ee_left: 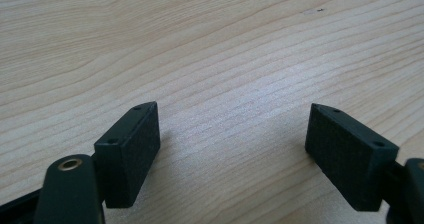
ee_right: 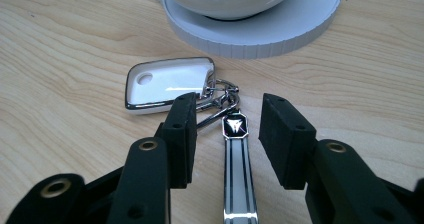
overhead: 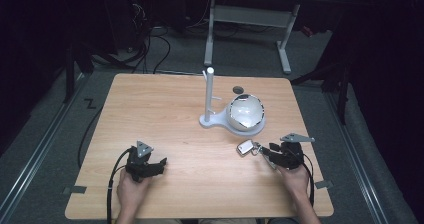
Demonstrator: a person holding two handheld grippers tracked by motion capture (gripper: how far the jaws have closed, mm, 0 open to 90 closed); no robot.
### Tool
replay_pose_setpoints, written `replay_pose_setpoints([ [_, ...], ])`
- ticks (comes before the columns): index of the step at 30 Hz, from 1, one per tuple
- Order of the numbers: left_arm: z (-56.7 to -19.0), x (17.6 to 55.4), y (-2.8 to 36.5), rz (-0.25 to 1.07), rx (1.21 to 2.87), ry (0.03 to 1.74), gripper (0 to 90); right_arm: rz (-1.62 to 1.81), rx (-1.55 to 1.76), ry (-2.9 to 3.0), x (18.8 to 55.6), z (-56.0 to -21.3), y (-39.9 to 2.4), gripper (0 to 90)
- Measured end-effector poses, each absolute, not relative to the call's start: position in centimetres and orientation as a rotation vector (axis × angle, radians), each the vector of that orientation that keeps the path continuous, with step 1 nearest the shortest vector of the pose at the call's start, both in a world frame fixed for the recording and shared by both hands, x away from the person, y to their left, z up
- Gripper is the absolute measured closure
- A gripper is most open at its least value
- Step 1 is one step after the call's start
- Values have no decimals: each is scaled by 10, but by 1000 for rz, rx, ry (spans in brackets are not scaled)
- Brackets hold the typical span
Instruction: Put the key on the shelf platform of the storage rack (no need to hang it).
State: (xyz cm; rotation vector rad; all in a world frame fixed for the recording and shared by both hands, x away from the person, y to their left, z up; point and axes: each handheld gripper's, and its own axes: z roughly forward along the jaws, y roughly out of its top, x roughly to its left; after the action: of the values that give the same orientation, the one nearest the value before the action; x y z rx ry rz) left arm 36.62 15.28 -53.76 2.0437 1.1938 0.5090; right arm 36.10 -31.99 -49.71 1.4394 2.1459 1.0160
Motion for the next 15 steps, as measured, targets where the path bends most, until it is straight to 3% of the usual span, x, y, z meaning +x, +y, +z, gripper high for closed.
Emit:
replay_pose_setpoints([
  [15, -538, 366, 153, 509, 2043, 1194, 223, 906, 1459, 2208, 381, -513, -315, 646],
])
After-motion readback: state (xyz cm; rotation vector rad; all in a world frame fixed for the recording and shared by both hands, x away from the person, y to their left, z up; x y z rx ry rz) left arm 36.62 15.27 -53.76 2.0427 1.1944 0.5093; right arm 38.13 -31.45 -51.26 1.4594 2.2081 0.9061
